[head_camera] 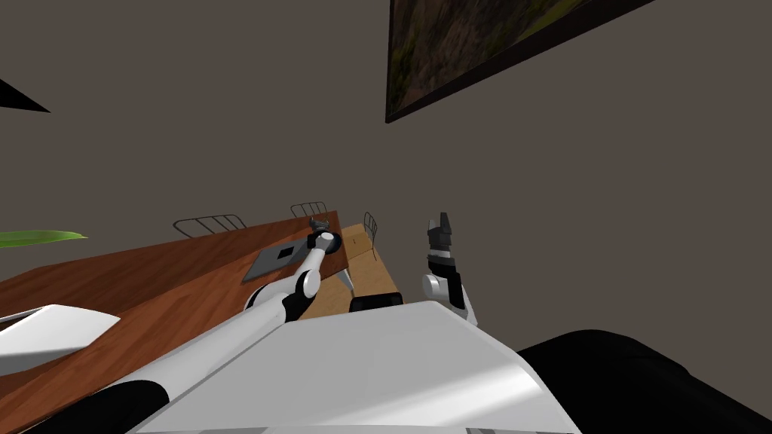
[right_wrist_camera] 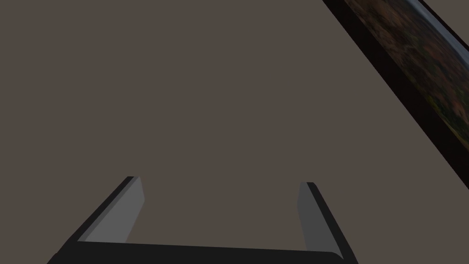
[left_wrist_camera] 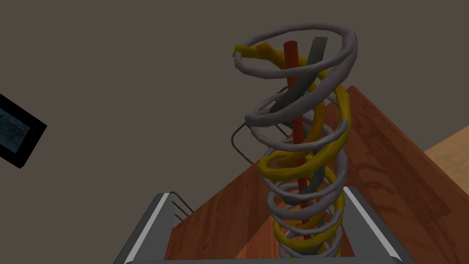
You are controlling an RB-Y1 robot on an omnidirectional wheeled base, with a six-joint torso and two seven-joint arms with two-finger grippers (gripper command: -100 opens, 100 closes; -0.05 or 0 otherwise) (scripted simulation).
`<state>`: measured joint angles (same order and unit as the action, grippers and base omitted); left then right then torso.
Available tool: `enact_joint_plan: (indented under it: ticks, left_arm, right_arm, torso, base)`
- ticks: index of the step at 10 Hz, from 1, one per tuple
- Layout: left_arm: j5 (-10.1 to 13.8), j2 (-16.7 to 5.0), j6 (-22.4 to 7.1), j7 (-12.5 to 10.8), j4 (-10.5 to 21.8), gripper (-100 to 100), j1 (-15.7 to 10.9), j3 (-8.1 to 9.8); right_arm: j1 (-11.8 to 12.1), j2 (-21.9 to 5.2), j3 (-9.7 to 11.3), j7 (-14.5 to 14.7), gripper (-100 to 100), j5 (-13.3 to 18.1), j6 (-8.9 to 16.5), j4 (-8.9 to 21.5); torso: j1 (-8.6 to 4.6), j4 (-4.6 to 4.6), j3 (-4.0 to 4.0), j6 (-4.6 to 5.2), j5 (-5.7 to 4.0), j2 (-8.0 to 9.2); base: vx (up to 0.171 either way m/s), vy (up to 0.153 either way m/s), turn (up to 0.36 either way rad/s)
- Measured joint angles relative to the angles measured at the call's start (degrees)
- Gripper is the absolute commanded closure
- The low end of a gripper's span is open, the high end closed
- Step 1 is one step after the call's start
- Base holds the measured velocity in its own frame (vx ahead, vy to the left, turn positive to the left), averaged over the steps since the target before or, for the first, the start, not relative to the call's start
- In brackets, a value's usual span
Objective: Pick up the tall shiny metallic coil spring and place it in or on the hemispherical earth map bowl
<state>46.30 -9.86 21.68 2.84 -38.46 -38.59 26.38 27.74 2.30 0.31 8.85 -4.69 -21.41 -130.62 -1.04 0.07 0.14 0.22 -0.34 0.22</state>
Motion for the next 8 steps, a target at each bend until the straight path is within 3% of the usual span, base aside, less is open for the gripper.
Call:
enact_joint_plan:
  ticks: [2, 3, 8]
  left_arm:
    - [0.1, -0.8, 0.0, -0.4, 1.8, -100, -1.5, -0.18]
    - [0.1, -0.9, -0.2, -0.4, 1.9, 0, -1.7, -0.14]
    - [0.1, -0.9, -0.2, -0.4, 1.9, 0, -1.6, -0.15]
  right_arm:
    - [0.0, 0.0, 0.0, 0.0, 0, 0.0, 0.0, 0.0]
    - [0.0, 0.0, 0.0, 0.0, 0, 0.0, 0.0, 0.0]
    - [0.0, 0.0, 0.0, 0.0, 0, 0.0, 0.0, 0.0]
  torso:
    - [-0.06, 0.01, 0.01, 0.02, -0.02, 0.02]
    - [-0.06, 0.00, 0.01, 0.03, -0.02, 0.02]
    - [-0.04, 0.01, 0.01, 0.03, -0.02, 0.00]
  base:
    - [-0.007, -0.012, 0.046]
    - [0.000, 0.000, 0.000]
    - [0.000, 0.000, 0.000]
